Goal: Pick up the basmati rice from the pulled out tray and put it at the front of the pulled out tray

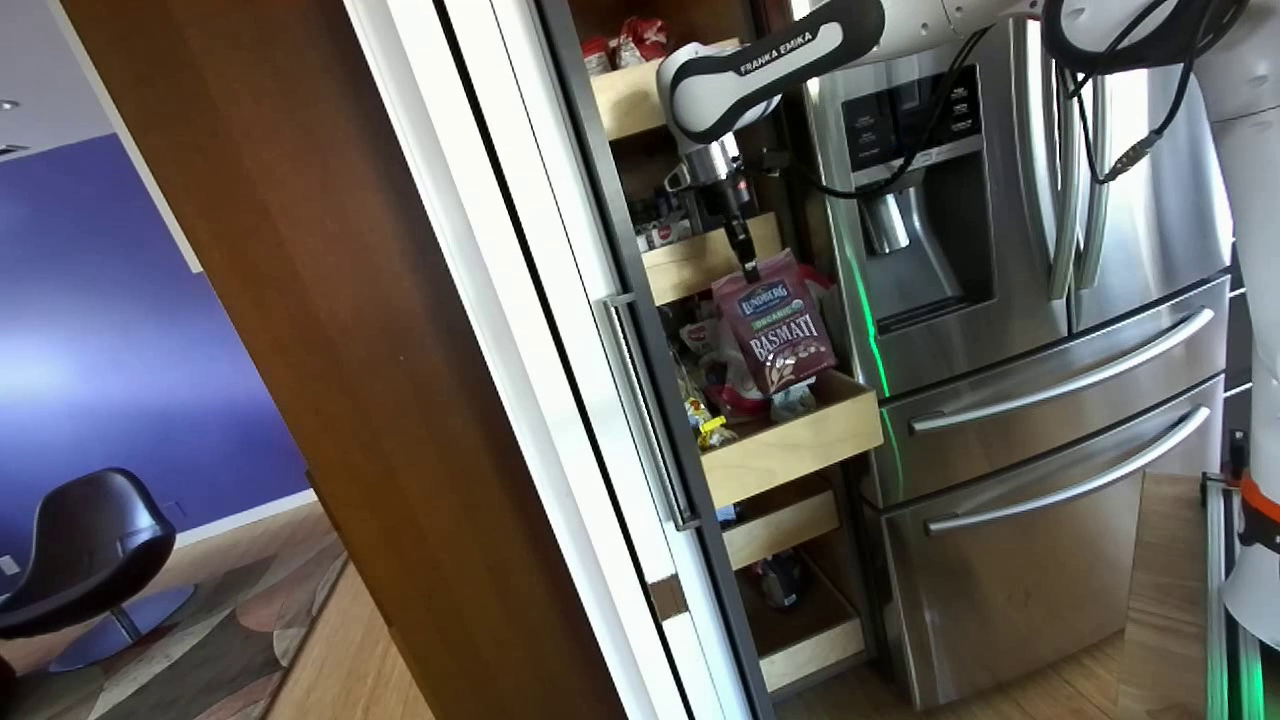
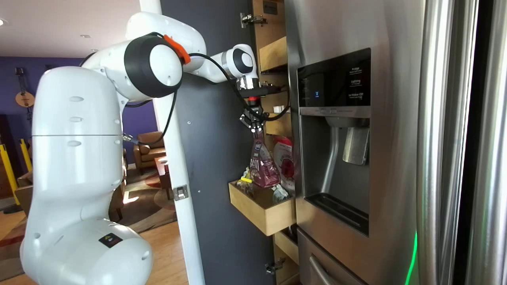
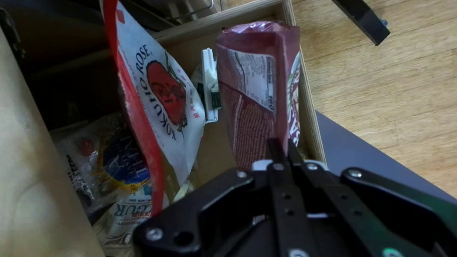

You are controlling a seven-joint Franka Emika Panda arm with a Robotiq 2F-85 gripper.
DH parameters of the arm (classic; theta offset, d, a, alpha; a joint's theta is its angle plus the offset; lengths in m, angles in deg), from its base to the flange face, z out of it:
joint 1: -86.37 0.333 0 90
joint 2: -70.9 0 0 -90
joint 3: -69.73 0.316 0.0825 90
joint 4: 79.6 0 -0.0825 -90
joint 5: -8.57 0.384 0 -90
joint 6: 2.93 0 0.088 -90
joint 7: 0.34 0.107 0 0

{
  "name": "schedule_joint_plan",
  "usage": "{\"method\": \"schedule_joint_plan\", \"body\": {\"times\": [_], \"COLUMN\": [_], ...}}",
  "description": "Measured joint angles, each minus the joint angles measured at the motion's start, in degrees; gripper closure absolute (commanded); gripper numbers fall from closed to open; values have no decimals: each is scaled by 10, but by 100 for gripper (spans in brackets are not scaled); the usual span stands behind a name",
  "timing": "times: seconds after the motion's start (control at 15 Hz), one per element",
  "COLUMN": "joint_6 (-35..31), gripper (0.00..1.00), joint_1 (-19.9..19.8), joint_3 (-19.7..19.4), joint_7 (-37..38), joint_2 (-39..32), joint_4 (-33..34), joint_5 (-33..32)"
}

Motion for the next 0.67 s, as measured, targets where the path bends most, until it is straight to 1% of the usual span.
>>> {"method": "schedule_joint_plan", "body": {"times": [0.67], "joint_6": [10], "gripper": [99], "joint_1": [-2], "joint_3": [-2], "joint_7": [-19], "joint_2": [-15], "joint_4": [-37], "joint_5": [0]}}
